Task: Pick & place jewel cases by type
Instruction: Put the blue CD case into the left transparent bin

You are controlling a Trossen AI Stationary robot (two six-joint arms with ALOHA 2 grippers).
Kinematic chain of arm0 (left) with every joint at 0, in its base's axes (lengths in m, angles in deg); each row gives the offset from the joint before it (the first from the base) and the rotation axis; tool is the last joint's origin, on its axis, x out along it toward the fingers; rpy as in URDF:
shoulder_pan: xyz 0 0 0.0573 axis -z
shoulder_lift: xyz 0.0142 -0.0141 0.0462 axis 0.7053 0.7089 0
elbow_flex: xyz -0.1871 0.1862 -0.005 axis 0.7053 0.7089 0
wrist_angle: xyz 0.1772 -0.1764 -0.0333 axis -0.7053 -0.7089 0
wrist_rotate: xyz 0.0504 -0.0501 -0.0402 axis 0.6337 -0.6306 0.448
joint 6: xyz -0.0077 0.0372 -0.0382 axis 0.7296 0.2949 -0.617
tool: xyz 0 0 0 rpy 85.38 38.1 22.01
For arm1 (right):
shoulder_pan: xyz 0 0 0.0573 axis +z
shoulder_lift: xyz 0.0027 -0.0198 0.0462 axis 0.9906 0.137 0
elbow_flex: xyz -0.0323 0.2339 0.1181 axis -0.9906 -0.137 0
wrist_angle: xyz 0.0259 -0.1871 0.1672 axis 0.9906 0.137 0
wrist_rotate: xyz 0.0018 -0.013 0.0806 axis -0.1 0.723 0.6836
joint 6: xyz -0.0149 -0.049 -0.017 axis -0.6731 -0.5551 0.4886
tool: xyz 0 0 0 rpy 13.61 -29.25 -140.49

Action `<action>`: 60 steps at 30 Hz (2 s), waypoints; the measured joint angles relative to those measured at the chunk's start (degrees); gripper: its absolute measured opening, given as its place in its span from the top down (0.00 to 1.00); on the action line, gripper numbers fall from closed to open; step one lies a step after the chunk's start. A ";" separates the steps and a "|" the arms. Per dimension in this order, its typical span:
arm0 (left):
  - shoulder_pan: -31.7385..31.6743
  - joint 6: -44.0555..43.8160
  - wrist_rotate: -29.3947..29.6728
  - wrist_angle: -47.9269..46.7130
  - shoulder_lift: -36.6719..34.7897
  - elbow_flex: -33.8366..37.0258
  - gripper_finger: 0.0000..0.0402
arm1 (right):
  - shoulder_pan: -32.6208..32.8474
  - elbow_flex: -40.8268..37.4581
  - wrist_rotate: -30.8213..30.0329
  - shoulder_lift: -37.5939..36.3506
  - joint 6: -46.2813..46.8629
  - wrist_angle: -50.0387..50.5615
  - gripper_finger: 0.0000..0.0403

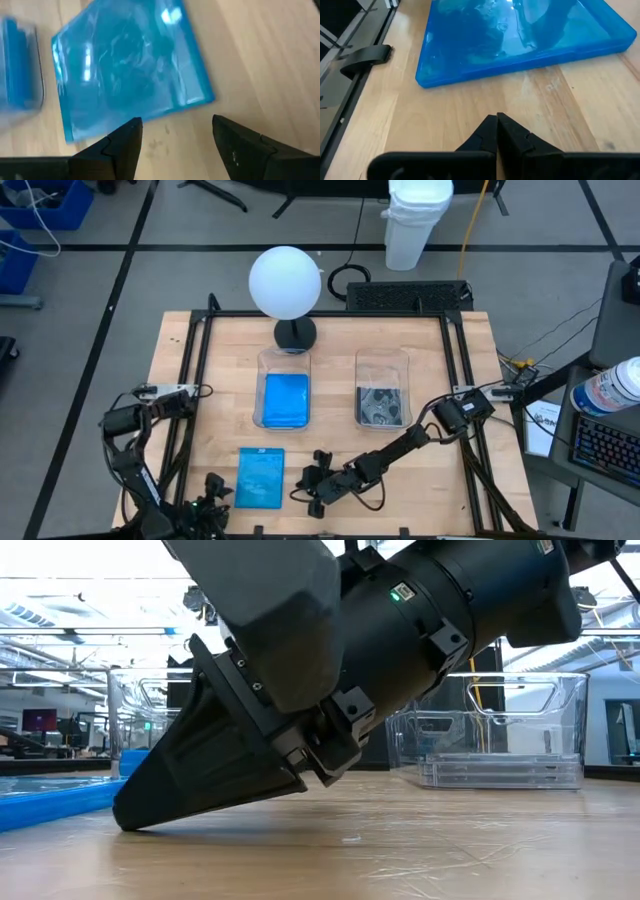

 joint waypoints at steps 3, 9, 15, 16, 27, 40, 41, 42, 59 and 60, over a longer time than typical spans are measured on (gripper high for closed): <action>0.44 -6.43 -2.07 -1.87 -0.13 0.00 0.40 | -0.10 -0.04 0.09 0.09 -0.42 -0.78 0.99; 0.60 -24.28 -4.54 -1.55 -0.62 -0.07 0.40 | -0.24 -0.04 0.20 0.09 -0.46 -1.04 0.99; 0.32 -30.48 -3.04 4.41 -2.18 -0.14 0.40 | -0.39 -0.04 0.25 0.09 -6.24 -1.26 0.99; 0.21 -31.87 -2.56 4.45 -2.27 -0.17 0.40 | -0.42 -0.04 0.24 0.09 -7.52 -1.26 0.99; -2.63 -50.61 0.19 1.27 -4.84 -0.09 0.40 | -1.01 -0.07 0.22 0.09 -18.02 -1.28 0.99; -6.02 -64.07 -13.96 -15.63 -4.72 -0.07 0.40 | -1.33 -0.04 0.22 0.09 -17.86 -0.28 0.99; -6.23 -64.03 -14.85 -16.15 -4.72 -0.07 0.40 | -1.33 -0.04 0.22 0.09 -17.84 -0.28 0.99; -6.54 -63.77 -15.67 -16.21 -4.72 -0.07 0.40 | -1.33 -0.04 0.22 0.09 -17.84 -0.25 0.99; -15.72 -39.69 -12.58 5.95 -5.01 7.56 0.40 | -1.33 0.11 2.56 -0.37 -15.87 4.63 0.99; -16.27 -37.96 -12.33 6.90 -4.99 7.52 0.40 | -1.35 0.13 2.76 -0.44 -15.33 5.54 0.99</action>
